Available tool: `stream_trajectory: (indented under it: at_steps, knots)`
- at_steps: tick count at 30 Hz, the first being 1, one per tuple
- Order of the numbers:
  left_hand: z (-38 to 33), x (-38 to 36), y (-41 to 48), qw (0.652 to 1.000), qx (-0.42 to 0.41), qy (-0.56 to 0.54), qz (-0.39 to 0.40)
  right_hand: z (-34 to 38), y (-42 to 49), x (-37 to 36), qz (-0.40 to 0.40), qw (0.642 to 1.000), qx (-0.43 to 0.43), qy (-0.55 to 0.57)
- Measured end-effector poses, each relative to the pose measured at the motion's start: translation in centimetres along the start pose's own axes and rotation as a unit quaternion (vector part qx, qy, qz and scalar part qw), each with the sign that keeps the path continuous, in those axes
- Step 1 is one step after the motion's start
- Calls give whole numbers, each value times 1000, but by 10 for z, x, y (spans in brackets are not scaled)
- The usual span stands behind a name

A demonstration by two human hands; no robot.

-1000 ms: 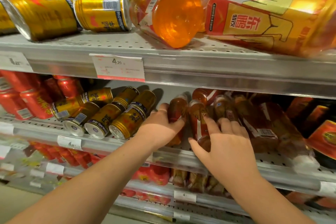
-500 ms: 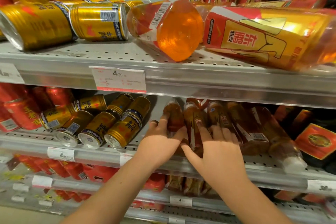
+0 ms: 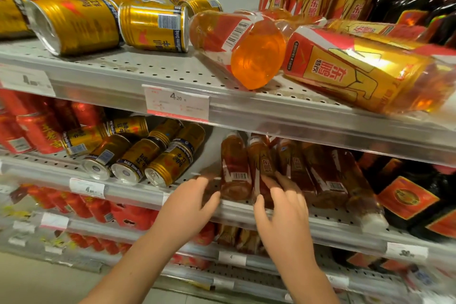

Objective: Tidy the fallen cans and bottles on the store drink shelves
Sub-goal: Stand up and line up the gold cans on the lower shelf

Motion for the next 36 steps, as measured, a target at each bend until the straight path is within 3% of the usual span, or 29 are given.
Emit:
stream_trajectory:
  at_steps: [3, 10, 20, 26, 36]
  knots:
    - [10, 1, -5, 1000, -15, 15, -3, -5, 0, -2, -4, 1000, 13, 22]
    - [10, 14, -15, 997, -38, -68, -20, -30, -14, 16, -53, 996, 0, 75]
    - [26, 31, -25, 990, 21, -138, -30, -66, -31, 49, -78, 990, -53, 104]
    - [15, 39, -26, 984, 33, -164, -54, -59, -26, 66, -92, 988, -41, 114]
    - [-87, 80, -44, 970, -88, -193, -117, -60, -25, 153, -236, 959, 62, 144]
Point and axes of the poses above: each hand's wrist, its own y-axis towards the middle knuckle, its own x-axis out of the back of the hand, z = x × y, the point moved 7 cm from there along y, towards the middle knuckle, and after that the axes turned 4 degrees about x, right-handed, at the moved point
